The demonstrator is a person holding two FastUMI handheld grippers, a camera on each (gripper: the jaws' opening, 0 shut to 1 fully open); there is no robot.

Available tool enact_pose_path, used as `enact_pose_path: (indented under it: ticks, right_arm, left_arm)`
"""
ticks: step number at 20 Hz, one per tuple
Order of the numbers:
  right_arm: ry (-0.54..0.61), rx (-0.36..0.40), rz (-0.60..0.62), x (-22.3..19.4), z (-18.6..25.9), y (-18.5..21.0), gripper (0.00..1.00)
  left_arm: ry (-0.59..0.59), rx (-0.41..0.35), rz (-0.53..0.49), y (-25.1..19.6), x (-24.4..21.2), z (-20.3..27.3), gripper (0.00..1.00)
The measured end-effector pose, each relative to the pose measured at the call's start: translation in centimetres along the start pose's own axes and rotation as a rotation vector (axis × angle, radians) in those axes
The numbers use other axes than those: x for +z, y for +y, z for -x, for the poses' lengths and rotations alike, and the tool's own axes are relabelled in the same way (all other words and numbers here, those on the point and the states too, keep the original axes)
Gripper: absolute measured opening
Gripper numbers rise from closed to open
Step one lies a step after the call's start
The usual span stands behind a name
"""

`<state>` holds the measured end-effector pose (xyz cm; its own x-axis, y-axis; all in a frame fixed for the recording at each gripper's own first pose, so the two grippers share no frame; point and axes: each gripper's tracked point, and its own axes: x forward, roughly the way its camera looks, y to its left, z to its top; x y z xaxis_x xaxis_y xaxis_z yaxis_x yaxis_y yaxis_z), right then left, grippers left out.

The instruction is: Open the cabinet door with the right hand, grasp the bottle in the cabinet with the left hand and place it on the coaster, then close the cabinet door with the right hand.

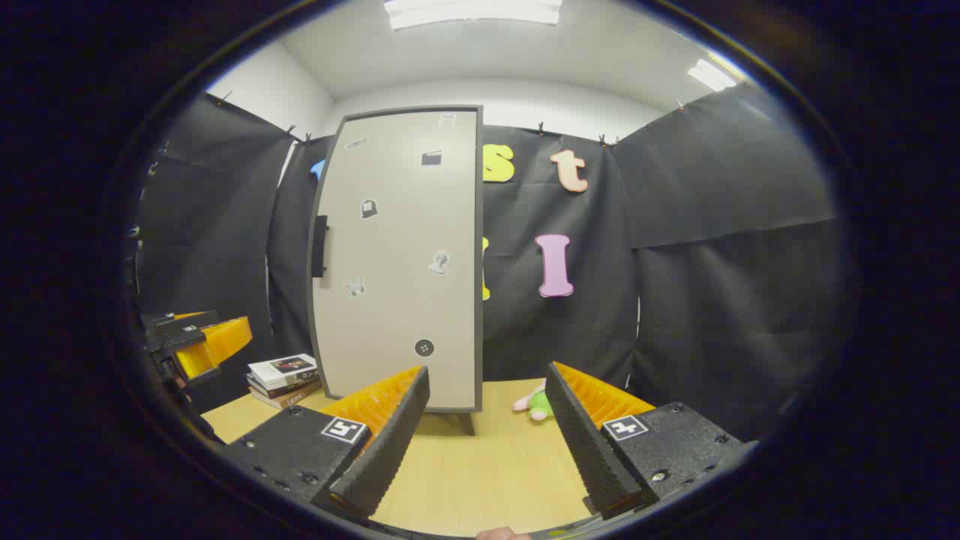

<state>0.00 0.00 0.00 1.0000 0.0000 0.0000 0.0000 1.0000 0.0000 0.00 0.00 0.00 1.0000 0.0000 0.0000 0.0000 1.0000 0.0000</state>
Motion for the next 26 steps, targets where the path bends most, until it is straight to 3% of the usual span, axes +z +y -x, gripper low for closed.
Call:
enact_pose_path:
  ticks: [1,5,17,19,20,22,26]
  right_arm:
    - [0.002,-0.002,-0.002,-0.2,0.2,0.0,0.96]
    - [0.014,-0.002,-0.021,-0.8,0.4,0.1,1.00]
    - [-0.012,-0.026,-0.035,0.2,1.3,-1.1,0.96]
    - [-0.014,-0.029,-0.038,0.1,1.6,-1.1,1.00]
    - [-0.013,-0.028,-0.040,0.1,1.6,-1.3,0.96]
    - [-0.015,-0.029,-0.044,0.1,1.8,-1.4,0.99]
    - [-0.013,-0.030,-0.041,0.0,2.3,-1.5,0.96]
  left_arm:
    - [0.003,-0.001,0.007,0.0,-0.2,0.0,0.95]
    - [0.014,-0.010,0.024,-0.2,-0.5,-0.2,0.95]
    - [-0.023,-0.017,-0.001,-0.4,0.8,0.4,0.95]
    - [-0.027,-0.018,-0.002,-0.5,1.0,0.6,0.95]
    - [-0.028,-0.019,-0.002,-0.4,1.0,0.7,0.95]
    - [-0.025,-0.019,-0.002,-0.6,1.0,0.8,0.95]
    - [-0.022,-0.020,0.000,-0.7,0.9,1.0,0.95]
